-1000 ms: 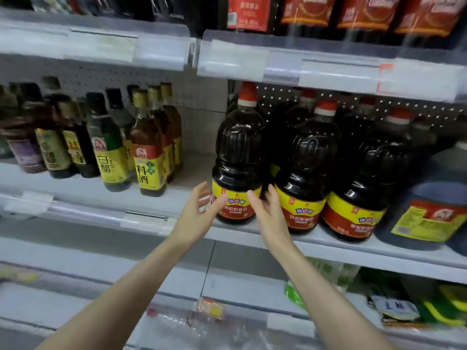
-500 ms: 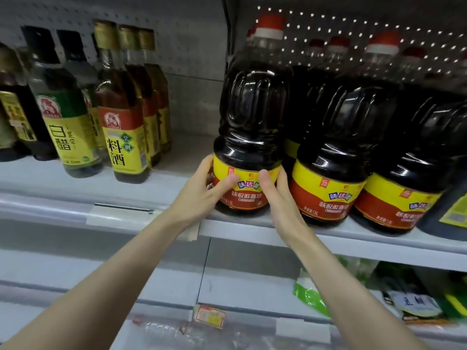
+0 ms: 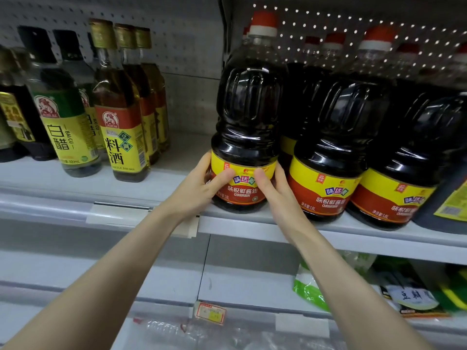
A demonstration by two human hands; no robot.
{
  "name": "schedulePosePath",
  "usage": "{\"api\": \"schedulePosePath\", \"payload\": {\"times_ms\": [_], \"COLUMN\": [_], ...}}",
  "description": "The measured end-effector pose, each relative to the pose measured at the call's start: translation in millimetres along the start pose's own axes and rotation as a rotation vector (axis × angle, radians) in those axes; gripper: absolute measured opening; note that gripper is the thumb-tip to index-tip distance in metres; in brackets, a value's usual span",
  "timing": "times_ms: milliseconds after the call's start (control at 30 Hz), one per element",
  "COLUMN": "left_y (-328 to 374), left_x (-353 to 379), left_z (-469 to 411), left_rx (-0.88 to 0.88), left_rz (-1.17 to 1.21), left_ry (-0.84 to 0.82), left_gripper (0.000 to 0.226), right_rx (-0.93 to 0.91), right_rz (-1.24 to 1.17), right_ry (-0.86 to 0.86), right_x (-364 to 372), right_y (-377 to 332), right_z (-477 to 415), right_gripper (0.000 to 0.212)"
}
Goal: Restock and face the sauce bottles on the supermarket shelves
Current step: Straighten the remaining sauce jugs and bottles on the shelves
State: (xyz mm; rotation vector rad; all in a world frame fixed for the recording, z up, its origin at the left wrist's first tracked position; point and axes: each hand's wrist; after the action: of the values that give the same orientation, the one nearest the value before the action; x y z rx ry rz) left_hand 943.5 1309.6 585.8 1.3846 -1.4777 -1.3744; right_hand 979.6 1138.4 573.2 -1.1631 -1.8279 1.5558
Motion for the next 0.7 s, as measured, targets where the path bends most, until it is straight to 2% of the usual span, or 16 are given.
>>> {"api": "schedulePosePath", "payload": {"times_ms": [67,567,700], "left_y": [1.3,-4.9,-3.0], "left_x": [-3.0,-3.5,-4.3], "left_z": [2.2,3.6,3.3], "left_rx": [-0.014,-0.037,-0.03], "left_rz": [-0.008,0.019,0.018], "left_ry": [-0.005,0.036,0.02], "left_gripper": [0.058,0.061,0.055], "right_rx": [0.0,-0.012,-0.01], "right_rz": [-0.004,0.04,0.03], "right_ry": [-0.003,-0.006,0.002], "right_x": [-0.1,-1.6,-0.2], "right_y": [-0.3,0.3,2.4], "right_z": [1.3,-1.3,-0.7], "right_gripper": [0.069,0.069,0.067]}}
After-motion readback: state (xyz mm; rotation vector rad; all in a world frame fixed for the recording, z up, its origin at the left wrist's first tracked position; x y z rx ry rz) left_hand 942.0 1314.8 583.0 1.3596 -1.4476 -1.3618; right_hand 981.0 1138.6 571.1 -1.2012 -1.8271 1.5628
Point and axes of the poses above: each hand's wrist, its own z-axis away from the middle knuckle, its own x-axis out of the palm, y = z × x, and after that the axes turned 13 degrees about -y, right-handed
